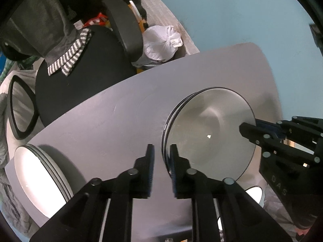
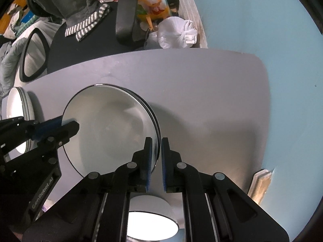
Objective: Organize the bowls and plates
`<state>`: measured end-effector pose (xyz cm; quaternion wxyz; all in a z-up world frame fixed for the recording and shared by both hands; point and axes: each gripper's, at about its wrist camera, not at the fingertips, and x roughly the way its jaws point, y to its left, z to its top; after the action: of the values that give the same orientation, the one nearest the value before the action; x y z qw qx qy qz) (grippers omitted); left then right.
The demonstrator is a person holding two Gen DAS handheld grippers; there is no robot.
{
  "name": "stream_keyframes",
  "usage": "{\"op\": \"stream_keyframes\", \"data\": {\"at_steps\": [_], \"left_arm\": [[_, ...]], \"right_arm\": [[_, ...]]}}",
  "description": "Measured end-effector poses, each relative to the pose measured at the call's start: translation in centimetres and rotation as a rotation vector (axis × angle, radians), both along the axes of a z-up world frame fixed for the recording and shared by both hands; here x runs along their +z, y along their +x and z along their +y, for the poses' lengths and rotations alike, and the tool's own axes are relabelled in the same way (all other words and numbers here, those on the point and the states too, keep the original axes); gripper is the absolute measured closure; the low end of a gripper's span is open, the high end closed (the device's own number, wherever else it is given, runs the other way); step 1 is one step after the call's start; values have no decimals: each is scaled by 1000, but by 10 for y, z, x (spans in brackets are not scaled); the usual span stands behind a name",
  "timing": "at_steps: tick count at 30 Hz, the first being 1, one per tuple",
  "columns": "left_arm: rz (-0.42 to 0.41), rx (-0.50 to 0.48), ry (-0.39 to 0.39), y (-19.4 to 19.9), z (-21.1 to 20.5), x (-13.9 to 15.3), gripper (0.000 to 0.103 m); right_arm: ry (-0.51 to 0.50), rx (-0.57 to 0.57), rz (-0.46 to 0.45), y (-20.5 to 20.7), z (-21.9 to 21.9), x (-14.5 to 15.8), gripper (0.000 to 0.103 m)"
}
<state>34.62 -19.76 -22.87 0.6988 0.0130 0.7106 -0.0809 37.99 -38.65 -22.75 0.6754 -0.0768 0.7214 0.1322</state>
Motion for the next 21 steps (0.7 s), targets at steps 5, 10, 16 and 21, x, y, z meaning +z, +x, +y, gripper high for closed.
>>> {"op": "stream_keyframes", "data": {"at_steps": [5, 10, 16, 21], "left_arm": [[-33, 3, 23, -5, 2, 6, 75], [-59, -6, 42, -10, 2, 15, 72], [-115, -5, 38, -18, 1, 36, 56], [-160, -12, 35, -28, 0, 55, 47]], "right_arm": [[-2, 8, -14, -4, -3, 3, 83], [23, -8, -27, -8, -9, 9, 77], [38, -20, -81, -14, -14, 27, 62], [51, -37, -111, -20, -16, 43, 54]]}}
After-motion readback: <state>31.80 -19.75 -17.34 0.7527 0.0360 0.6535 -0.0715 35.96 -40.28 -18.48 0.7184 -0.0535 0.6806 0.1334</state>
